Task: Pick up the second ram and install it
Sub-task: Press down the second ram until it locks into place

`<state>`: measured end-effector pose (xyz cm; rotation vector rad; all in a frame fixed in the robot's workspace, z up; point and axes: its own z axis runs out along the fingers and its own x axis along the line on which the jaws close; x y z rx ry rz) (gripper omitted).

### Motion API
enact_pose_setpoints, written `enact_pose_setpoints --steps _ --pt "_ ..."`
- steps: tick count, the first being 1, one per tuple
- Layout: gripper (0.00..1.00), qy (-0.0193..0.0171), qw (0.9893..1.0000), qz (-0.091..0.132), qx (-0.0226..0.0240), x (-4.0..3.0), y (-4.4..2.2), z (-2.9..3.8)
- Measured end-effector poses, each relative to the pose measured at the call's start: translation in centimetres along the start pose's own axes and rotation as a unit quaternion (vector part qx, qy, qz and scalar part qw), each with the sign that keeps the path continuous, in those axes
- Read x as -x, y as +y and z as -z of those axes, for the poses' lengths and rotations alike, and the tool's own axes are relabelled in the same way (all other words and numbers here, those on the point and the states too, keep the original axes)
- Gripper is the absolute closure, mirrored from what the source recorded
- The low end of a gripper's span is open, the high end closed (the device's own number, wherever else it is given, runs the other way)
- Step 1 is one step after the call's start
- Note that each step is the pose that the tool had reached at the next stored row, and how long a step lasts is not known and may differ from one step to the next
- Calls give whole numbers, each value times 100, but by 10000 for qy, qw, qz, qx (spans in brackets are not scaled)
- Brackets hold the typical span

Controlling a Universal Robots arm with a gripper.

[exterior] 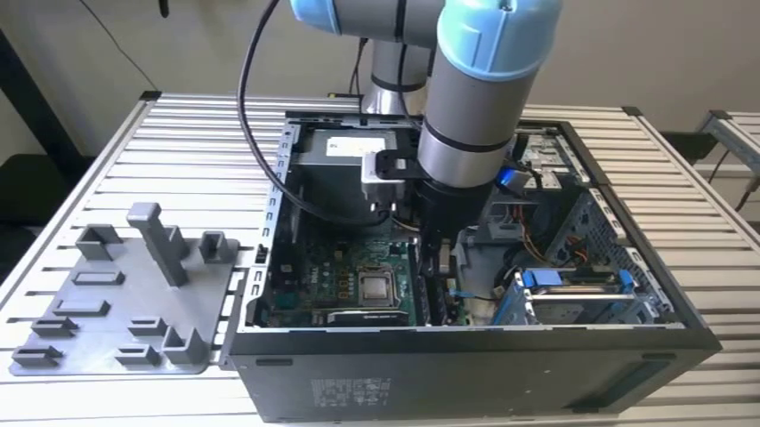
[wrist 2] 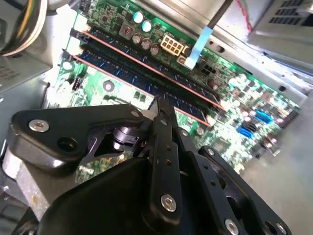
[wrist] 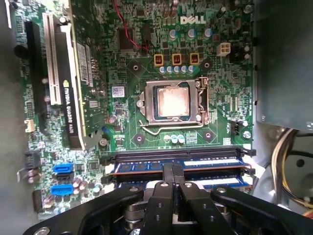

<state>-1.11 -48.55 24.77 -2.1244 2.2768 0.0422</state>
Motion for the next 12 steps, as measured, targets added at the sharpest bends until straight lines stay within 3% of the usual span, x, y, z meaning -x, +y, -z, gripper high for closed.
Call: enact_pose_setpoints --steps 3,12 --pt "89 1 10000 0 0 2 0 59" --pt "89 0 10000 1 -13 2 0 59"
